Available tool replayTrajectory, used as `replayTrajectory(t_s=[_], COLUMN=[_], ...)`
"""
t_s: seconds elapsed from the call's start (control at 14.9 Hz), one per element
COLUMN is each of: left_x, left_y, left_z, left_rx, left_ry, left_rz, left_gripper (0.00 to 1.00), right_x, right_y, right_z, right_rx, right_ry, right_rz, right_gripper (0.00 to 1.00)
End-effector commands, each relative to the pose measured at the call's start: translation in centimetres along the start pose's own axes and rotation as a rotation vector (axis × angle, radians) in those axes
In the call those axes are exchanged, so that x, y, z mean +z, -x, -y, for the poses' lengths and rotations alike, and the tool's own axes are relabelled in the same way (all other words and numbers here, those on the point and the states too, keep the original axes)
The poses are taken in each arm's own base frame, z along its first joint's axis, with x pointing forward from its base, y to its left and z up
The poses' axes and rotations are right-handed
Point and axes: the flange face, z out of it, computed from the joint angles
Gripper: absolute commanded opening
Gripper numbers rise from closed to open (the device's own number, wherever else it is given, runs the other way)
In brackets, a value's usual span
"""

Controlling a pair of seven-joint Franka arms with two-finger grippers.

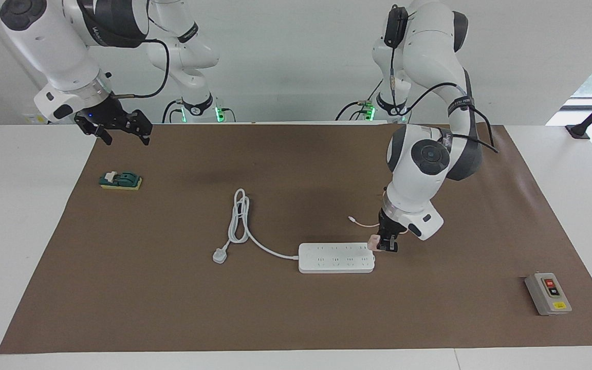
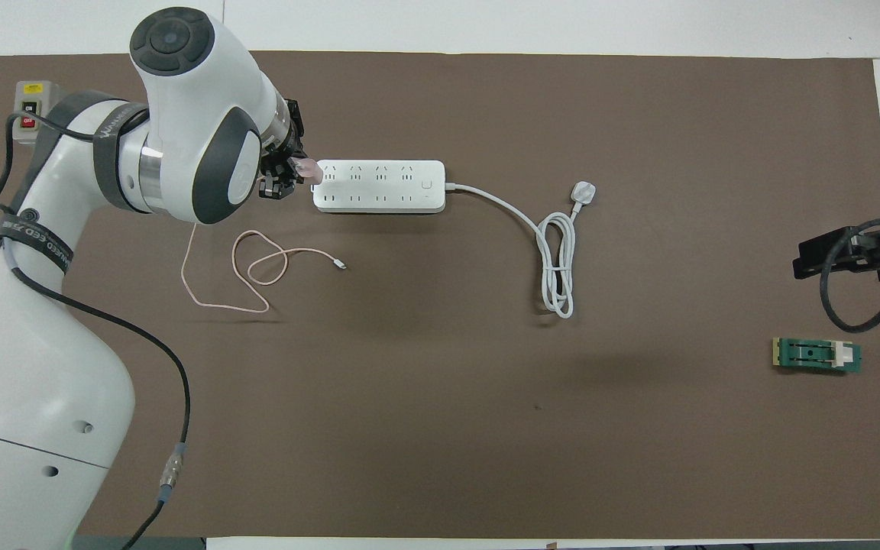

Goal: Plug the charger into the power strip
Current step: 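Carry the pink charger with the left gripper to the strip's near end, then push the pink charger into the strip's end socket with the left gripper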

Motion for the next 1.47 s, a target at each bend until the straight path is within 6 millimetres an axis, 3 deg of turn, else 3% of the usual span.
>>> replayTrajectory(t_s=[0.0, 0.13, 0.67, 1.41], left_x=[0.9, 1.9, 3.3, 3.5], left_y=[0.6, 1.5, 1.2, 1.9], left_z=[1.0, 1.2, 1.9, 2.1], left_rx=[-0.007, -0.002, -0.003, 0.003], left_ry=[0.017, 0.006, -0.004, -0.024], left_rz=[-0.025, -0.028, -0.033, -0.034], left_gripper=[0.00, 0.00, 0.00, 0.00], right_x=[-0.2, -0.1, -0.2, -0.1], right_y=[0.6, 0.6, 0.6, 0.6], right_z=[-0.3, -0.3, -0.3, -0.2], right_rx=[0.015, 0.015, 0.015, 0.013], right_ry=[0.012, 0.012, 0.012, 0.013], right_rz=[-0.001, 0.000, -0.001, 0.000], right_gripper=[1.00, 1.00, 1.00, 1.00])
